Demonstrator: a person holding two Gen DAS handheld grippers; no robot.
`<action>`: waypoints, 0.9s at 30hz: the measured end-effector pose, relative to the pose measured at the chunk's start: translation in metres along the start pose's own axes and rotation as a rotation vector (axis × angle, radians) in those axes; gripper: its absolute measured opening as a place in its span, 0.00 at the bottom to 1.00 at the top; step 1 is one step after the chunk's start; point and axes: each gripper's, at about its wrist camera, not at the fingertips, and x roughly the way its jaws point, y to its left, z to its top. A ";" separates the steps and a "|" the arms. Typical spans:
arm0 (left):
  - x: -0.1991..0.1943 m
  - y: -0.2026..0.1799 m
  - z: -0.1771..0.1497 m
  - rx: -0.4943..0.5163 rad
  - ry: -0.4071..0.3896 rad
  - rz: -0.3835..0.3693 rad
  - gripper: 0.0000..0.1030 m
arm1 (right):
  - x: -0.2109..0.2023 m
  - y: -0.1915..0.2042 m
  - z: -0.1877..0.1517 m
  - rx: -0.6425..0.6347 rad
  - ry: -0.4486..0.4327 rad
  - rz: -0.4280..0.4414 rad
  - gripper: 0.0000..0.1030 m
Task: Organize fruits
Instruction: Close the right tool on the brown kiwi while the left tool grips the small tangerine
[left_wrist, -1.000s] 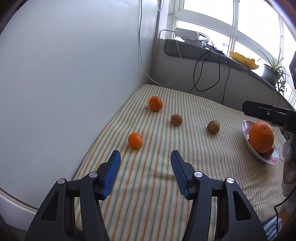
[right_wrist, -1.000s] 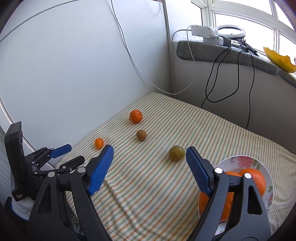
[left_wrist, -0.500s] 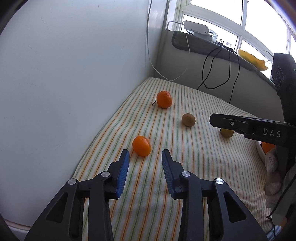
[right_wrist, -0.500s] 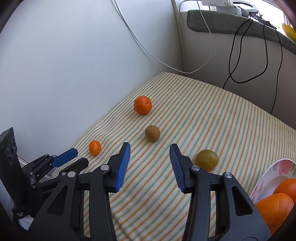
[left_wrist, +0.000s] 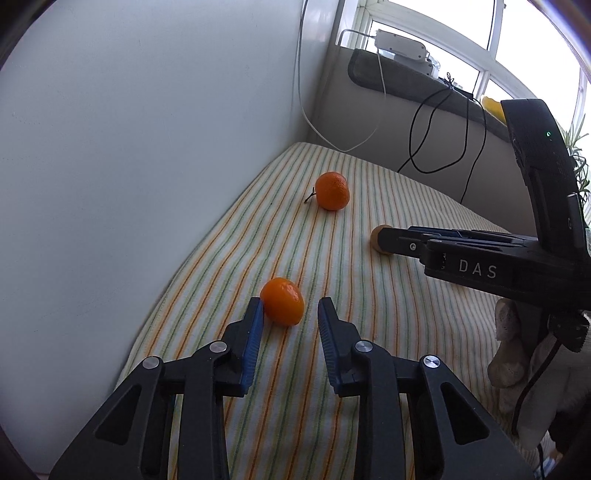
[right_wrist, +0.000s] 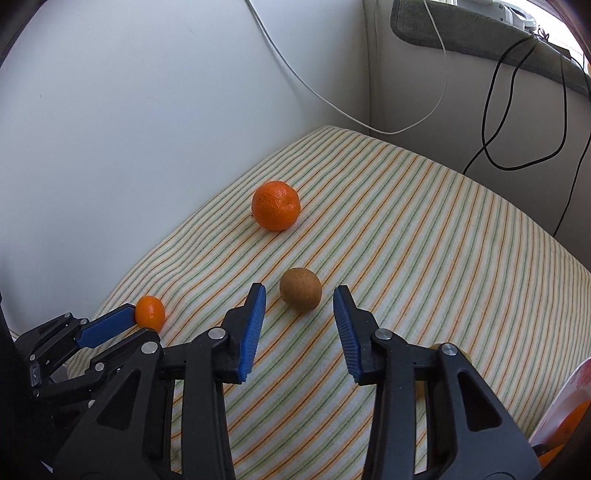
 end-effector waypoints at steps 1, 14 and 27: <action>0.001 0.000 0.000 -0.001 0.003 0.001 0.28 | 0.002 -0.001 0.001 0.003 0.003 0.000 0.39; 0.007 0.004 0.001 -0.017 0.004 0.017 0.21 | 0.019 -0.001 0.005 0.008 0.036 0.019 0.28; 0.002 0.002 0.003 -0.011 -0.007 0.011 0.20 | 0.010 0.002 0.000 -0.010 0.018 0.023 0.26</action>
